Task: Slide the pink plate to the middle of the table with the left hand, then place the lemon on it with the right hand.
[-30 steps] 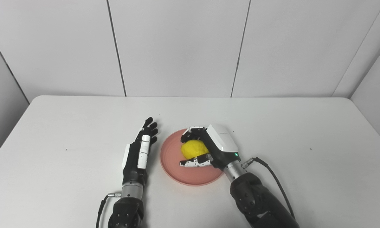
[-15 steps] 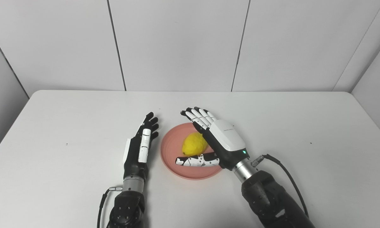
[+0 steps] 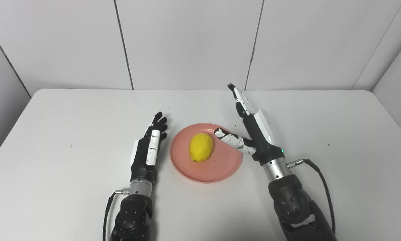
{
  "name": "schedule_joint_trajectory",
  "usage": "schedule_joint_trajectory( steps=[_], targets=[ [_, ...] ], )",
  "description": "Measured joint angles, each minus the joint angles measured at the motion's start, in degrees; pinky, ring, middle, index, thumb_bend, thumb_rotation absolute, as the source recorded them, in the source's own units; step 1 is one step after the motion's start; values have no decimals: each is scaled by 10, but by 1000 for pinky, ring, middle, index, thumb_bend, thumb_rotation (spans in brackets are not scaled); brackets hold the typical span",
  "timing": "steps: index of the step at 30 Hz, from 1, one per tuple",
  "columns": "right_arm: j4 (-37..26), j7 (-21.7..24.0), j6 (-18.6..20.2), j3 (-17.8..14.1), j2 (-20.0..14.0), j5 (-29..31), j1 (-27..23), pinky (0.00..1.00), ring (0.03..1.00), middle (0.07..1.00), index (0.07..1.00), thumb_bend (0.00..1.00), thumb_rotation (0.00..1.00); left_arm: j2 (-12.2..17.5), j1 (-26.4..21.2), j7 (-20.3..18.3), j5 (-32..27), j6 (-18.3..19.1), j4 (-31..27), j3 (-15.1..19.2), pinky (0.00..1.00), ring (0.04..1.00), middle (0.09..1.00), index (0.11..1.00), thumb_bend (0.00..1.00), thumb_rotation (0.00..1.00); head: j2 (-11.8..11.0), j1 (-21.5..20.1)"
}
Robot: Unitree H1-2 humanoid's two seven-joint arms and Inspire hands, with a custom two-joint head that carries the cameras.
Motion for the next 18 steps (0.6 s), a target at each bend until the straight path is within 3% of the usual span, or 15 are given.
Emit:
schedule_joint_trajectory(
  steps=[2, 8, 18],
  targets=[
    [8, 6, 1, -18, 7, 42, 1, 1000, 1000, 1000, 1000, 983, 1000, 0, 0, -1, -1, -1, 0, 0, 928, 931, 924, 913, 706, 1000, 1, -1],
    [9, 35, 12, -41, 23, 144, 5, 1000, 1000, 1000, 1000, 984, 1000, 3, 0, -2, 6, -14, 3, -3, 946, 946, 941, 933, 730, 1000, 4, -3],
    [10, 75, 33, -62, 25, 243, 17, 1000, 1000, 1000, 1000, 1000, 1000, 17, -8, -3, 14, -41, 12, -13, 1000, 999, 996, 984, 731, 1000, 8, -3]
  ],
)
